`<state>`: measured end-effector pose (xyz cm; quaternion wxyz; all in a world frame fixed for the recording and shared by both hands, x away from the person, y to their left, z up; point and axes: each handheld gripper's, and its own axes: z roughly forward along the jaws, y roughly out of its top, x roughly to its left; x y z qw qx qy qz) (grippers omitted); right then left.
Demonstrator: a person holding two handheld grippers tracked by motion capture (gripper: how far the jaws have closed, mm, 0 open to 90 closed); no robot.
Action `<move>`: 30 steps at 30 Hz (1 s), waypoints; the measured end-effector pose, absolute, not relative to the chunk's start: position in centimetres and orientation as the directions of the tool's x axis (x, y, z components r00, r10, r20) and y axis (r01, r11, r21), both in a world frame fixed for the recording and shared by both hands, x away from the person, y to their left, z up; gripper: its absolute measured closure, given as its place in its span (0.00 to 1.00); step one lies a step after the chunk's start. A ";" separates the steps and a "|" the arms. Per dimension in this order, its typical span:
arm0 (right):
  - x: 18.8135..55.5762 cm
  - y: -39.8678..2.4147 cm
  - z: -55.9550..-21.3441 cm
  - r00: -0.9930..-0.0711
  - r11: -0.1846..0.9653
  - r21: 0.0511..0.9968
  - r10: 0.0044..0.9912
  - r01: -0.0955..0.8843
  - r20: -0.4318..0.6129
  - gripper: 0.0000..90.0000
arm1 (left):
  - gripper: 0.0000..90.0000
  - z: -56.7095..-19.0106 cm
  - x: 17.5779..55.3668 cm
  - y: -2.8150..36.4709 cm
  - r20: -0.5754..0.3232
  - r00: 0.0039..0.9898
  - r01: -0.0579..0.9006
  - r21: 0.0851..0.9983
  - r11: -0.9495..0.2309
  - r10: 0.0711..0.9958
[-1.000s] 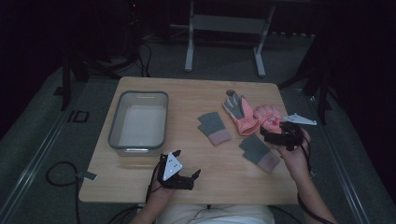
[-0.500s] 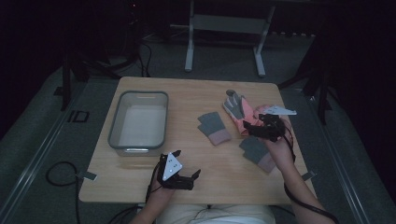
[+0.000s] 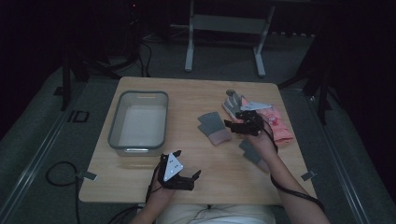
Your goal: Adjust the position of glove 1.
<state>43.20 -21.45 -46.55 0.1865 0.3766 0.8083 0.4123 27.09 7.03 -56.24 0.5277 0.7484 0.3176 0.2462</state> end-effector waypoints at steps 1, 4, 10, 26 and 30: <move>43.4 -21.1 -46.7 -0.656 0.386 0.803 0.755 0.454 0.007 0.40 | 0.00 -56.2 27.1 7.0 0.033 0.677 0.215 0.947 -0.240 0.735; 44.3 -20.1 -47.5 -0.677 0.406 0.789 0.736 0.461 0.017 0.45 | 0.00 -56.2 27.1 7.0 0.033 0.678 0.216 0.946 -0.242 0.735; 45.8 -18.3 -49.4 -0.725 0.493 0.741 0.688 0.456 -0.011 0.59 | 0.00 -56.2 27.1 7.1 0.032 0.679 0.217 0.946 -0.243 0.733; 49.3 -17.2 -53.2 -0.721 0.523 0.678 0.692 0.516 0.015 0.67 | 0.00 -56.2 27.1 7.1 0.032 0.677 0.218 0.946 -0.242 0.735; 49.5 -16.7 -54.4 -0.733 0.548 0.665 0.680 0.507 -0.002 0.69 | 0.00 -56.2 27.1 7.0 0.034 0.677 0.215 0.946 -0.242 0.735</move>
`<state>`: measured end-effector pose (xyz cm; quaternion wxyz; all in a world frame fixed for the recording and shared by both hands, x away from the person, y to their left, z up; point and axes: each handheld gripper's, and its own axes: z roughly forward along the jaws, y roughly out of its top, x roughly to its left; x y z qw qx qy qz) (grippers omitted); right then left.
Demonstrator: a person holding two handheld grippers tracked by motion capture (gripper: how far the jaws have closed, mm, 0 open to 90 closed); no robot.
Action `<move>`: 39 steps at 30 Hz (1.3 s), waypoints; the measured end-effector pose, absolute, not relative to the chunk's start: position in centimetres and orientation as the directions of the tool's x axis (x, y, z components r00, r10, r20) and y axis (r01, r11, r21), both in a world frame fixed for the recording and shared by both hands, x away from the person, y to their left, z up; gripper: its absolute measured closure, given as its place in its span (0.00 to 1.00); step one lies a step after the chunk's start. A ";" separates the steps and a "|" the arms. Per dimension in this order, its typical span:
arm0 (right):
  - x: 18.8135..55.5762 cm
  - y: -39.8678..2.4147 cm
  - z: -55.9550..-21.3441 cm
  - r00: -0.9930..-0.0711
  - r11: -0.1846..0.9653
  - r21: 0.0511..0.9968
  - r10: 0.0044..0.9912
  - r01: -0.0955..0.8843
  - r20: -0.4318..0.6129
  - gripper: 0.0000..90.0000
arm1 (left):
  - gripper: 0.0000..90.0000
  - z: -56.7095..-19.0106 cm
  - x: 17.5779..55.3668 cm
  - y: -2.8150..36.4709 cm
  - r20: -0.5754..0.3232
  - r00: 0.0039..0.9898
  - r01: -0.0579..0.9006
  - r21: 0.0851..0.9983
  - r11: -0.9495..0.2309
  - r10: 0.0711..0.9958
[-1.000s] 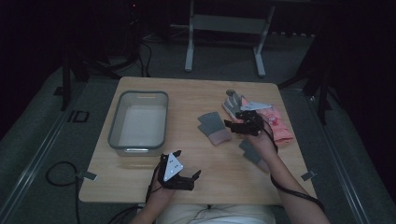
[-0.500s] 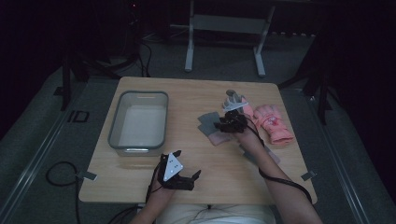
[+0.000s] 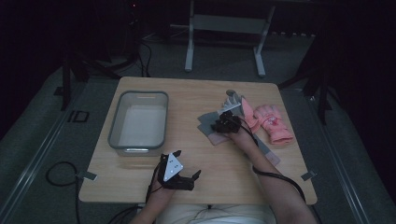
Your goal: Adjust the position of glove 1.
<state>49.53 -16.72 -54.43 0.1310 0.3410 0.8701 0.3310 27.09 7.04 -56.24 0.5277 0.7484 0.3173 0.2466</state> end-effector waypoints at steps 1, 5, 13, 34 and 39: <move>49.5 -16.7 -54.4 -0.733 0.548 0.665 0.680 0.507 -0.002 0.69 | 0.00 -56.2 27.1 7.1 0.034 0.676 0.215 0.946 -0.241 0.736; 49.6 -16.6 -54.5 -0.724 0.546 0.660 0.689 0.515 -0.005 0.81 | 0.00 -56.2 27.1 7.1 0.033 0.676 0.216 0.946 -0.241 0.736; 48.5 -16.2 -52.9 -0.655 0.442 0.670 0.751 0.597 0.088 0.95 | 0.00 -56.2 27.1 7.1 0.025 0.678 0.219 0.947 -0.234 0.735; 36.7 -16.9 -48.6 -0.399 0.108 0.791 0.899 0.602 0.181 0.95 | 0.00 -56.2 27.1 7.1 0.030 0.675 0.216 0.947 -0.237 0.737; 35.9 -15.9 -50.3 -0.366 0.076 0.763 0.904 0.642 0.219 0.95 | 0.00 -56.2 27.1 7.1 0.035 0.678 0.210 0.948 -0.239 0.734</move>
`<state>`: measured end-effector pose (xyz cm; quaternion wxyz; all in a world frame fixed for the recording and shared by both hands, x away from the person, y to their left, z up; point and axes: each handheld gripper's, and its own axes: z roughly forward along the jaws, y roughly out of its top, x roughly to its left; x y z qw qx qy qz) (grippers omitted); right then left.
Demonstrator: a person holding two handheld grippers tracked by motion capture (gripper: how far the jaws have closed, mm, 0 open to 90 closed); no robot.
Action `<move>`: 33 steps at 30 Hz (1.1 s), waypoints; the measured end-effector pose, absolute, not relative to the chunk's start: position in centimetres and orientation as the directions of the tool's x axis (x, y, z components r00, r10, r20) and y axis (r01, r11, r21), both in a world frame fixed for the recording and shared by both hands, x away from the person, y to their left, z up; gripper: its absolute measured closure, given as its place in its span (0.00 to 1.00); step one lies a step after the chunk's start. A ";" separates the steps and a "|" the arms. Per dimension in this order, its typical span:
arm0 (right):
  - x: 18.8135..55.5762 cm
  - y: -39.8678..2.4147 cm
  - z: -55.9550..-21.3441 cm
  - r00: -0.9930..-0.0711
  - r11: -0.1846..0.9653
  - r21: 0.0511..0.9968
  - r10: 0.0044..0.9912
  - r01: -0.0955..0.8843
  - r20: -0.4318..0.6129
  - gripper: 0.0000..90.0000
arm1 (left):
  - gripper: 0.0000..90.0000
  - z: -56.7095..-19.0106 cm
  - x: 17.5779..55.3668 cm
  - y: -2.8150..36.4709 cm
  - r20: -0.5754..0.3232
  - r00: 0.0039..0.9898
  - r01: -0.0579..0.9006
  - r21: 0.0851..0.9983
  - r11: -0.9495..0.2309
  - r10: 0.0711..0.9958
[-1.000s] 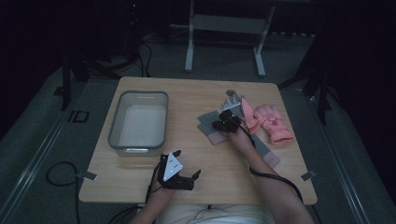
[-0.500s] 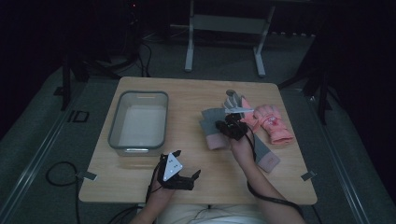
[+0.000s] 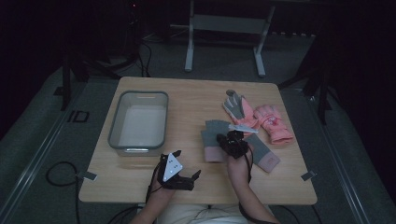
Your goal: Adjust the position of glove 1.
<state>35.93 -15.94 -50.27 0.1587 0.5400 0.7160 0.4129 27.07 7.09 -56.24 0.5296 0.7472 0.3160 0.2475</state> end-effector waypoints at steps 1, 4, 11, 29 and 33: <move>35.6 -15.7 -50.7 -0.359 0.077 0.758 0.909 0.647 0.214 0.95 | 0.00 -56.2 27.1 7.1 0.036 0.677 0.209 0.948 -0.240 0.735; 35.1 -15.2 -52.1 -0.351 0.087 0.734 0.912 0.673 0.214 0.95 | 0.00 -56.2 27.0 7.1 0.035 0.677 0.209 0.949 -0.238 0.735; 35.2 -14.8 -54.7 -0.310 0.072 0.691 0.924 0.719 0.226 0.93 | 0.00 -56.2 27.1 7.1 0.035 0.678 0.211 0.948 -0.240 0.735; 36.4 -17.8 -51.6 -0.500 0.258 0.791 0.864 0.554 0.068 0.70 | 0.00 -56.2 27.1 7.0 0.035 0.679 0.211 0.947 -0.241 0.733; 37.3 -20.9 -50.6 -0.614 0.372 0.796 0.790 0.478 -0.001 0.71 | 0.00 -56.2 27.1 7.0 0.037 0.679 0.211 0.947 -0.243 0.733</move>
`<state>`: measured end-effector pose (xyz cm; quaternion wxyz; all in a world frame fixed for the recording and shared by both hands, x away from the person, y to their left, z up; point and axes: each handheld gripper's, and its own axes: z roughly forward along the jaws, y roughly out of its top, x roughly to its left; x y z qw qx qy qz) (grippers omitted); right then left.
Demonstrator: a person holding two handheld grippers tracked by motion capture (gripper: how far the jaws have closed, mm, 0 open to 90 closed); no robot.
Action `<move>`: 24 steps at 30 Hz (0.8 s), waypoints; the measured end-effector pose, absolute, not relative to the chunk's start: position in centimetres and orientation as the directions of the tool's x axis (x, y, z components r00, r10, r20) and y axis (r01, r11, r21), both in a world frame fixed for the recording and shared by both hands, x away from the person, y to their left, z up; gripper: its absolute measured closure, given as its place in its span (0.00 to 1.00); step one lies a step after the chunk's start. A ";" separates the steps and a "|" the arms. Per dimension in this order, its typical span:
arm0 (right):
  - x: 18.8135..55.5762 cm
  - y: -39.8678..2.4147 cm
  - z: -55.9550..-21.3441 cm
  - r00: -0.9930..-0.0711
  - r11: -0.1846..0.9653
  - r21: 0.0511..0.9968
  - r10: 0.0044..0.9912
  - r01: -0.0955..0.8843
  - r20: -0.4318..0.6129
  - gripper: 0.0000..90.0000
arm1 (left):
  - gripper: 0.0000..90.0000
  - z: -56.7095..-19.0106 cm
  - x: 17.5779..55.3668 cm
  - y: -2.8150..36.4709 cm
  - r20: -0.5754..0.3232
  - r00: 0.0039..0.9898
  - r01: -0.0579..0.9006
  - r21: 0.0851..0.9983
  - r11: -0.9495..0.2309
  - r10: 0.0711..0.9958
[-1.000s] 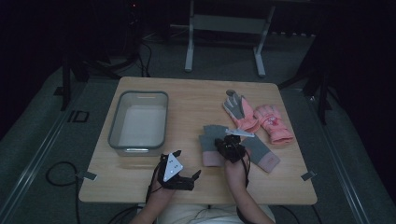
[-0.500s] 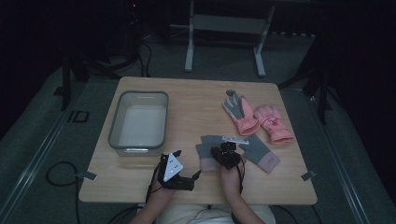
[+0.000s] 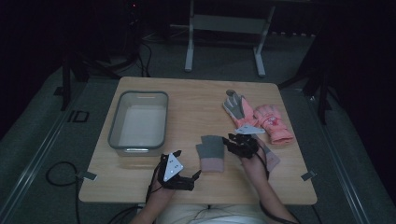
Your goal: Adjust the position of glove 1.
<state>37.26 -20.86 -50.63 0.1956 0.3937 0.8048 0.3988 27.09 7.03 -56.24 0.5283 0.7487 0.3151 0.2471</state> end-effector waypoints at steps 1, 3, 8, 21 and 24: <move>37.5 -21.8 -50.5 -0.629 0.382 0.789 0.777 0.480 0.006 0.71 | 0.00 -56.2 27.1 7.0 0.036 0.679 0.212 0.947 -0.243 0.733; 37.8 -23.6 -50.5 -0.660 0.423 0.776 0.751 0.468 -0.011 0.72 | 0.00 -56.2 27.1 7.0 0.034 0.678 0.214 0.946 -0.242 0.734; 38.3 -28.1 -50.5 -0.707 0.490 0.749 0.706 0.445 -0.041 0.73 | 0.00 -56.2 27.0 7.0 0.039 0.675 0.209 0.947 -0.242 0.737; 39.4 -33.4 -52.8 -0.717 0.550 0.640 0.697 0.537 0.003 0.67 | 0.00 -56.3 27.0 7.0 0.041 0.670 0.209 0.948 -0.241 0.741; 39.4 -33.4 -53.7 -0.714 0.557 0.609 0.700 0.565 0.021 0.67 | 0.00 -56.3 27.0 7.0 0.043 0.667 0.206 0.949 -0.239 0.743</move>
